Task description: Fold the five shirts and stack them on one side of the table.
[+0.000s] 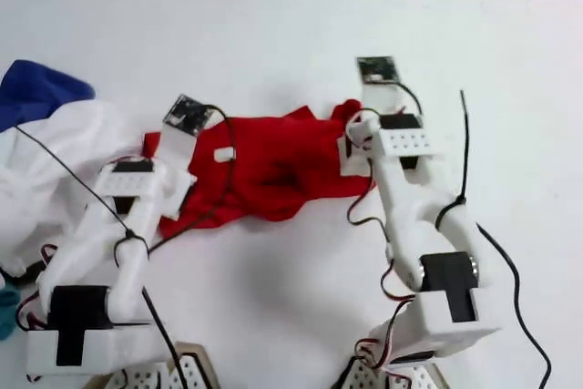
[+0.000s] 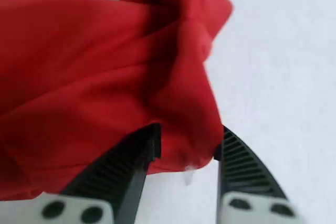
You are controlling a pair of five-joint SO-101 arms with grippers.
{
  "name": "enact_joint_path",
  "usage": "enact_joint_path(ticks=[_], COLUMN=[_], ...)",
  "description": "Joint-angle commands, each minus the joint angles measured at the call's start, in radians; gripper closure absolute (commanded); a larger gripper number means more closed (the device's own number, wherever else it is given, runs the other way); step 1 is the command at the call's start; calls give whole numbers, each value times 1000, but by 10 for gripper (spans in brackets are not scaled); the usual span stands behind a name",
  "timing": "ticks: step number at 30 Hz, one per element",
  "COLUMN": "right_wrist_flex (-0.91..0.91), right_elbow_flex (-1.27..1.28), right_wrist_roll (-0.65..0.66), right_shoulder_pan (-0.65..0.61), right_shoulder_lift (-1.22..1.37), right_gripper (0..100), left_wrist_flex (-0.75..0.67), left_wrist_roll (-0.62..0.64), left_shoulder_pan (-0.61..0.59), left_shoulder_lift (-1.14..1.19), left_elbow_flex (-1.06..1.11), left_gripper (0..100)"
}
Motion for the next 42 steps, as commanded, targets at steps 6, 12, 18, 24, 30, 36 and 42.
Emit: enact_joint_path(ticks=[6, 12, 18, 24, 30, 36, 42], right_wrist_flex=[8, -12, 64, 208, 371, 512, 492], right_elbow_flex=[-52, -80, -187, -253, -252, -219, 83], right_wrist_roll=[132, 196, 192, 193, 193, 195, 259], right_shoulder_pan=[21, 61, 48, 50, 51, 68, 67], right_shoulder_lift=[50, 202, 248, 116, -176, -380, -519], right_gripper=[828, 828, 843, 977, 978, 978, 978], left_wrist_flex=[-20, -20, -20, -20, -20, 153, 483], left_wrist_roll=[11, 11, 12, 12, 12, 9, 2], left_shoulder_pan=[-21, -23, -23, -23, -23, 18, 138], left_shoulder_lift=[-21, -21, -21, -21, -20, -80, -273], left_elbow_flex=[-2, -2, -2, -2, -5, -59, -136], left_gripper=[974, 974, 974, 974, 974, 974, 974])
